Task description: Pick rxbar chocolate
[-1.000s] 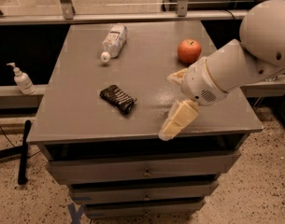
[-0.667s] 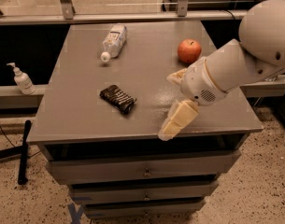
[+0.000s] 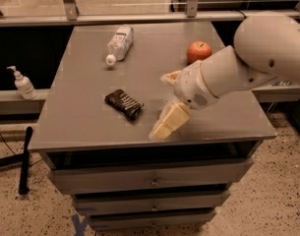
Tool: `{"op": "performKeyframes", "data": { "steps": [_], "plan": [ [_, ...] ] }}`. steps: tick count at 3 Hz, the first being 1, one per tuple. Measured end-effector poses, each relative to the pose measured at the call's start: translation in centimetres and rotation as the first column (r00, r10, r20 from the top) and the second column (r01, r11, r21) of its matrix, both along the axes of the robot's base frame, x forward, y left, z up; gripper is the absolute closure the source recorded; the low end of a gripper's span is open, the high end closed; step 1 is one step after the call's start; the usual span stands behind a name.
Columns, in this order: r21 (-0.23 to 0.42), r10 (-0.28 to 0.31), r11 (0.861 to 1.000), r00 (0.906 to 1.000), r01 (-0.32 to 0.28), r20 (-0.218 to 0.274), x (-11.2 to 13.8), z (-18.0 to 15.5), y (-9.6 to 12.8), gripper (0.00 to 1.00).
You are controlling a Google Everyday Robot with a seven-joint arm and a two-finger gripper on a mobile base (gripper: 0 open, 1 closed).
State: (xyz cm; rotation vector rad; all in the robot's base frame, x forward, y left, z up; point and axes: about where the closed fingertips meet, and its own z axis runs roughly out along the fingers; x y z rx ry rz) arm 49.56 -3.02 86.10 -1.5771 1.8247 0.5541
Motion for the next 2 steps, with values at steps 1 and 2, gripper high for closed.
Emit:
{"op": "performKeyframes", "data": {
  "steps": [1, 2],
  "plan": [
    [0.091, 0.010, 0.996, 0.9998, -0.011, 0.015, 2.1, -0.9, 3.7, 0.00],
    [0.142, 0.014, 0.990, 0.9995, -0.018, 0.029, 3.2, -1.9, 6.2, 0.00]
  ]
}}
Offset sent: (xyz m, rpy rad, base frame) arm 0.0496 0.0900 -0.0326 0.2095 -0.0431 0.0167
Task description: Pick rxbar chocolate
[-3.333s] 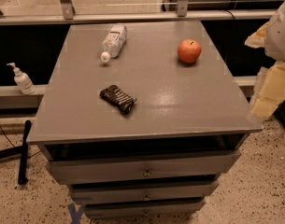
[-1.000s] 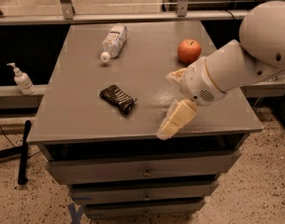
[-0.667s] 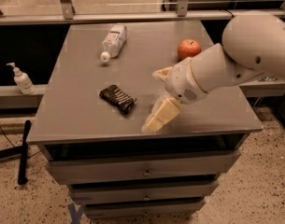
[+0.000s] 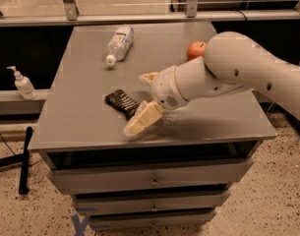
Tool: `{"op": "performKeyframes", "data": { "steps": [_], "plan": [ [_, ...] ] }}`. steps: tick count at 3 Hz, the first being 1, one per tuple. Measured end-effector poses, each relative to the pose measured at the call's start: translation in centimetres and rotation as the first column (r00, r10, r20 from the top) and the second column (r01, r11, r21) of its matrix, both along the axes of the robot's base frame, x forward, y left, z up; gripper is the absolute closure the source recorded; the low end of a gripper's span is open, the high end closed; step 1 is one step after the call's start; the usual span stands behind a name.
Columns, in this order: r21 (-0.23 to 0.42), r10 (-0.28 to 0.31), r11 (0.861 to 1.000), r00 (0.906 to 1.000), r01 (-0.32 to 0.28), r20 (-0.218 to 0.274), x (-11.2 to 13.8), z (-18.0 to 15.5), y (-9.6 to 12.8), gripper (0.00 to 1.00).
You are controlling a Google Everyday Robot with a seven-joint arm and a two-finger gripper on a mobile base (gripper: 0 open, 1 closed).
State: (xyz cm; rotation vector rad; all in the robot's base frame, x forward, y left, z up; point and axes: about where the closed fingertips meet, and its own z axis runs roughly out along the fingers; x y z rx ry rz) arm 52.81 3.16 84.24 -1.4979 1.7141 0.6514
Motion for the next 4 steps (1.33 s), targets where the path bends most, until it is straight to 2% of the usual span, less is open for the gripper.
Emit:
{"op": "performKeyframes", "data": {
  "steps": [1, 2, 4],
  "plan": [
    [0.026, -0.009, 1.000, 0.9999, 0.009, 0.009, 0.70, -0.70, 1.16, 0.00],
    [0.036, -0.023, 0.999, 0.9995, 0.022, 0.021, 1.10, -0.96, 1.50, 0.18],
    [0.041, -0.063, 0.997, 0.9976, 0.062, 0.030, 1.22, -0.84, 0.59, 0.64]
  ]
}}
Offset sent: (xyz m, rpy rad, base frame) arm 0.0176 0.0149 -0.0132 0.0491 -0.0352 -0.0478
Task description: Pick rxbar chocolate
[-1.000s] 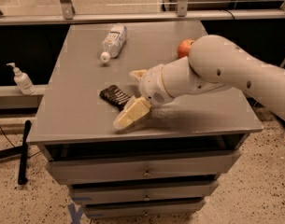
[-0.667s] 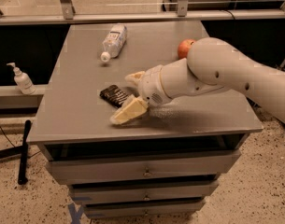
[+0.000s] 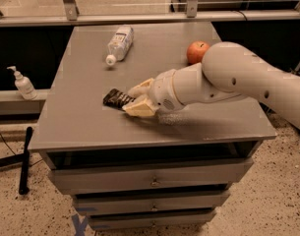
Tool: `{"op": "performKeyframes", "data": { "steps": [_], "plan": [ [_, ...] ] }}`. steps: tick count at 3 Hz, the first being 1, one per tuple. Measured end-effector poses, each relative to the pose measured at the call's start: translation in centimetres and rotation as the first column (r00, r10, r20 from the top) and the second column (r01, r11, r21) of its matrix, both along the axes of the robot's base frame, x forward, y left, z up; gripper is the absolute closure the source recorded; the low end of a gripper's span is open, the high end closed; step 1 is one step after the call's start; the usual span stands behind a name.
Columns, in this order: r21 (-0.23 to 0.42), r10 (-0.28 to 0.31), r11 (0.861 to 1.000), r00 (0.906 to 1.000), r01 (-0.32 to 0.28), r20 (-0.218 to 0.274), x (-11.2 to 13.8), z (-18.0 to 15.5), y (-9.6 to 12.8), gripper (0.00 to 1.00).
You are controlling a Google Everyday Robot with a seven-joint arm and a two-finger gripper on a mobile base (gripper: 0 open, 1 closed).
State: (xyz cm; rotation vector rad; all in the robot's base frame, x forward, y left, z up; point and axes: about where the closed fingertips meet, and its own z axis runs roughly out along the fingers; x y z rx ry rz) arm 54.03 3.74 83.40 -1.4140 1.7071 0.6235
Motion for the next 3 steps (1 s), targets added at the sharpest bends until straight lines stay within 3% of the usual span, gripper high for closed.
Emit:
{"op": "performKeyframes", "data": {
  "steps": [1, 2, 3],
  "plan": [
    [0.002, -0.018, 1.000, 0.9998, 0.018, -0.005, -0.3, -0.1, -0.7, 0.87],
    [-0.001, -0.017, 1.000, 0.9999, 0.017, 0.004, -0.1, 0.4, -1.0, 1.00],
    [-0.013, 0.003, 1.000, 0.9991, -0.002, 0.042, 0.9, 2.3, -0.9, 1.00]
  ]
}}
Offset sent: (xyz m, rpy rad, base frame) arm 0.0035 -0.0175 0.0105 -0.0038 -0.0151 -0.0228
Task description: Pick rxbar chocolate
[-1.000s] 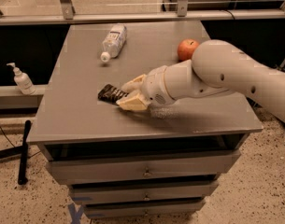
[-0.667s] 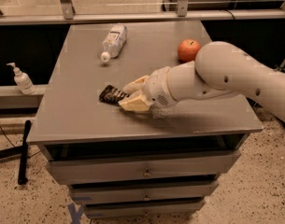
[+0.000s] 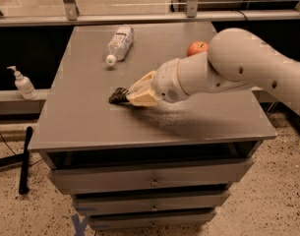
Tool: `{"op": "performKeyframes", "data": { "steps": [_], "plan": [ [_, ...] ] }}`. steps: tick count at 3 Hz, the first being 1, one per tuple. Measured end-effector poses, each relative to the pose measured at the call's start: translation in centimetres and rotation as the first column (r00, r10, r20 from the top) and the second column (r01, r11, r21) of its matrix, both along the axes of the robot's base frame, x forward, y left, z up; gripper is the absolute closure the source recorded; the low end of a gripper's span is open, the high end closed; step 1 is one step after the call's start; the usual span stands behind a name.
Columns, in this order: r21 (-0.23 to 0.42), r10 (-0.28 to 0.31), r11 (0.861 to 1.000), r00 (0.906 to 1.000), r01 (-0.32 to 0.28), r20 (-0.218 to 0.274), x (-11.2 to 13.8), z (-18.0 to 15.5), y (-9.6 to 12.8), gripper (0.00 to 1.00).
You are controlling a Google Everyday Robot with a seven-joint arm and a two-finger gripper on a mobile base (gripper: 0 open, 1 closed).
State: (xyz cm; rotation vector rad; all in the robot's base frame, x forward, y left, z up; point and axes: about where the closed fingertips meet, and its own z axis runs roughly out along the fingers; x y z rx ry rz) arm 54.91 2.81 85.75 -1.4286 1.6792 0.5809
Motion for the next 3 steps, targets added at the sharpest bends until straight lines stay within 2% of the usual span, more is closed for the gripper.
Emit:
{"op": "performKeyframes", "data": {
  "steps": [1, 2, 3],
  "plan": [
    [-0.004, 0.032, 0.999, 0.9969, -0.032, 0.072, 1.5, 3.8, 0.1, 1.00],
    [0.040, 0.055, 0.997, 0.9876, -0.061, 0.147, 2.3, 8.0, 0.2, 1.00],
    [0.051, 0.057, 0.996, 0.9839, -0.067, 0.169, 2.5, 9.2, 0.3, 1.00]
  ]
}}
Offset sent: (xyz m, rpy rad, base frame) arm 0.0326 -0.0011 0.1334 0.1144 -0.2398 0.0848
